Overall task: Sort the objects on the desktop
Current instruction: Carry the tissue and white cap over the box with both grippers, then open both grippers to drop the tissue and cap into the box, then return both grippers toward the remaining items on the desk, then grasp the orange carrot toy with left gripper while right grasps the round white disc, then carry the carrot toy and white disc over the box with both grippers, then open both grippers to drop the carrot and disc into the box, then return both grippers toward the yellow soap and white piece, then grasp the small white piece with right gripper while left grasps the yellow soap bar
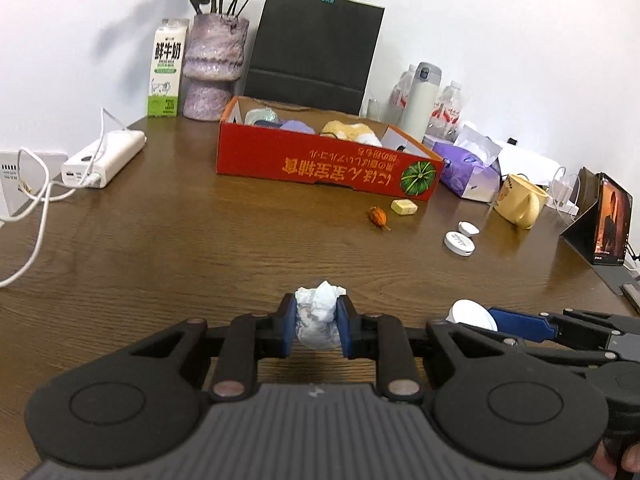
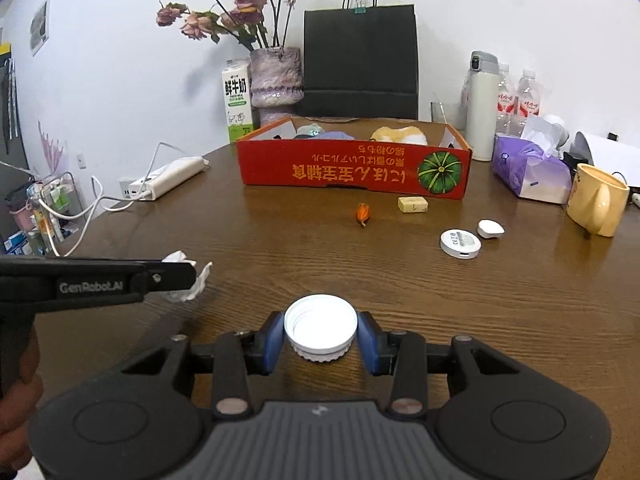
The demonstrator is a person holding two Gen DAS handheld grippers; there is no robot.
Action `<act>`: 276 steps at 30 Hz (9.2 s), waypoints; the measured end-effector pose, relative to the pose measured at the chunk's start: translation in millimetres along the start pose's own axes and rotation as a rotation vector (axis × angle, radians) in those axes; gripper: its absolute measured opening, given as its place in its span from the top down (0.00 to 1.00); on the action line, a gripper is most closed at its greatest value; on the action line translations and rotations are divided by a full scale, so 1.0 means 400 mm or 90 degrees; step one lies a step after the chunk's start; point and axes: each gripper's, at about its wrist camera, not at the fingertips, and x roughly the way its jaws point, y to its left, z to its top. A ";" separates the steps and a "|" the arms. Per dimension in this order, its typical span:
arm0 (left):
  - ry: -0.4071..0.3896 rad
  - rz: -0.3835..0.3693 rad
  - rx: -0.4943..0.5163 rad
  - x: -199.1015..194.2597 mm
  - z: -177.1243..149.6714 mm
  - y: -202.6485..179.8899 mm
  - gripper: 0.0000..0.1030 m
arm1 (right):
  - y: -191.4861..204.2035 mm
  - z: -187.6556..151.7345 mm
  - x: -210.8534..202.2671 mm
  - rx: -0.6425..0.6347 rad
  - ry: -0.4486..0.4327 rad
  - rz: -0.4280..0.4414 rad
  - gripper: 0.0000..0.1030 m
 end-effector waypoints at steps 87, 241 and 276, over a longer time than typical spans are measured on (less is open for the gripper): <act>0.081 0.081 0.069 0.113 -0.003 0.011 0.00 | -0.069 0.007 0.072 0.060 -0.003 -0.005 0.27; 0.088 0.028 -0.094 0.145 0.063 0.074 0.00 | -0.100 0.039 0.045 0.033 -0.023 -0.096 0.21; 0.009 0.016 0.153 0.414 0.217 -0.151 0.06 | -0.349 0.175 0.336 -0.001 0.040 -0.133 0.60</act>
